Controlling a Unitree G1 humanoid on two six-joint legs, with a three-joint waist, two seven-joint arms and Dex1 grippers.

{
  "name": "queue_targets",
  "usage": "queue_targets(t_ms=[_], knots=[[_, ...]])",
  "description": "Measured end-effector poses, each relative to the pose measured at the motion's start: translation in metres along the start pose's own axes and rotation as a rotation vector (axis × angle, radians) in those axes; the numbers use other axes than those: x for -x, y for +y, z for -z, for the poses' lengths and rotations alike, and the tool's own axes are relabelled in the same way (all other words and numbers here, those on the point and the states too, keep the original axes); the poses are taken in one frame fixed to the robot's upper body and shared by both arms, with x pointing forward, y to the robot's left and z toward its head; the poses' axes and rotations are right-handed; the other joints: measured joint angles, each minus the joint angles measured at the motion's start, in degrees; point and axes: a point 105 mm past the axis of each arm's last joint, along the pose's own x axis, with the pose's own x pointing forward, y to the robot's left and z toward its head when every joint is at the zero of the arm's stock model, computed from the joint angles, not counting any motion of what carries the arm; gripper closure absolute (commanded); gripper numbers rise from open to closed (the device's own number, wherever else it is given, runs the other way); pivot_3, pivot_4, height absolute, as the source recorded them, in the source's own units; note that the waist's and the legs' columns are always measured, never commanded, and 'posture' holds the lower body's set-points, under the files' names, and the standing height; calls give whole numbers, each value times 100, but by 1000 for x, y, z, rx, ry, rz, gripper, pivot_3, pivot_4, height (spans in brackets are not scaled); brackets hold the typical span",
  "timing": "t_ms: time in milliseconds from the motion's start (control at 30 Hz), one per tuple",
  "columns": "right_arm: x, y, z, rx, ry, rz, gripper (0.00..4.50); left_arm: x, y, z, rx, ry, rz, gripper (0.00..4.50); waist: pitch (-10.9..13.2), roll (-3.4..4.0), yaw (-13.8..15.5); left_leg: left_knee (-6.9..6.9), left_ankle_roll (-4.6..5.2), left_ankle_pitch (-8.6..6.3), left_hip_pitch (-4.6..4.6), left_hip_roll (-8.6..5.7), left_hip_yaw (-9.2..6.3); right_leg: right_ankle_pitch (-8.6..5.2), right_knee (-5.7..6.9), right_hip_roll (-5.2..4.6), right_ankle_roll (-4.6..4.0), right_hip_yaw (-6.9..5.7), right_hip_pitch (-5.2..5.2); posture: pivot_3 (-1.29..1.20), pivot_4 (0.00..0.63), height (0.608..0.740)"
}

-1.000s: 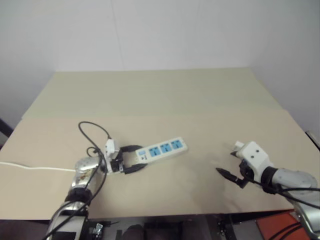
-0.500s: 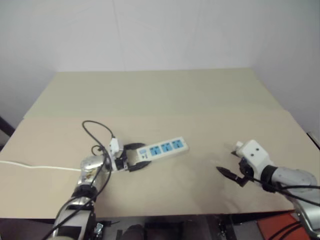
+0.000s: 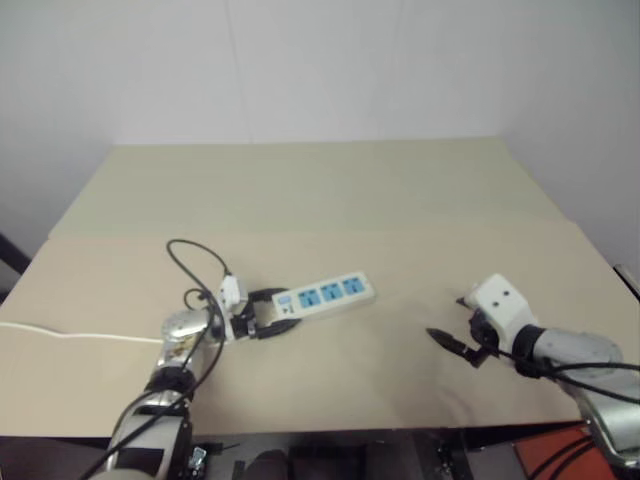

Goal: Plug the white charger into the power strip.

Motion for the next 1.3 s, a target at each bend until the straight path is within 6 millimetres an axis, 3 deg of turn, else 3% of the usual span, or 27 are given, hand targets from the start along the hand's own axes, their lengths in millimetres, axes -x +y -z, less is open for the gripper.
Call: queue_targets(t_ms=[200, 333, 467, 600, 733, 1067, 1300], knots=[[8, -44, -51, 218, 106, -37, 0, 1, -2, -3, -3, 30, 42, 1228, 0, 1, -48, -4, 4, -3, -3, 6, -2, -1, -7, 5, -2, -8, -7, 0, 150, 740], [-12, -65, -60, 230, 251, -118, 0, -2, -3, -5, -8, 43, 70, 1228, 1, -1, -53, -4, 4, -3, -8, 4, 0, 0, -14, 1, -4, -8, -14, 0, 150, 740], [-40, -85, -57, 165, 402, -149, 0, -5, -3, -6, -20, 48, 81, 1228, 1, -1, -41, -3, 3, -2, -15, 1, 0, 1, -11, -2, -5, -8, -23, 0, 150, 740], [-54, -96, -53, 103, 494, -197, 0, -8, -4, -7, -42, 43, 84, 1228, -2, 4, -15, -1, 1, 0, -46, -7, -11, 4, 8, -10, -6, -17, -42, 0, 150, 740], [-51, -107, -37, 95, 602, -222, 0, -10, -7, -8, -56, 34, 82, 1228, -9, 15, 5, 0, -5, 3, -77, -22, -18, 7, 9, -23, -1, -21, -73, 0, 150, 740], [-44, -106, -7, 101, 733, -292, 0, -8, -5, -5, -59, 34, 46, 1228, -27, 44, -16, 10, -25, 15, -87, -28, -15, 11, 14, -26, -2, -17, -96, 0, 150, 740], [-47, -102, -3, 79, 736, -301, 0, -9, -3, -6, -70, 37, 44, 1228, -31, 49, -26, 13, -27, 17, -88, -28, -15, 13, 17, -25, -3, -17, -96, 0, 150, 740]])
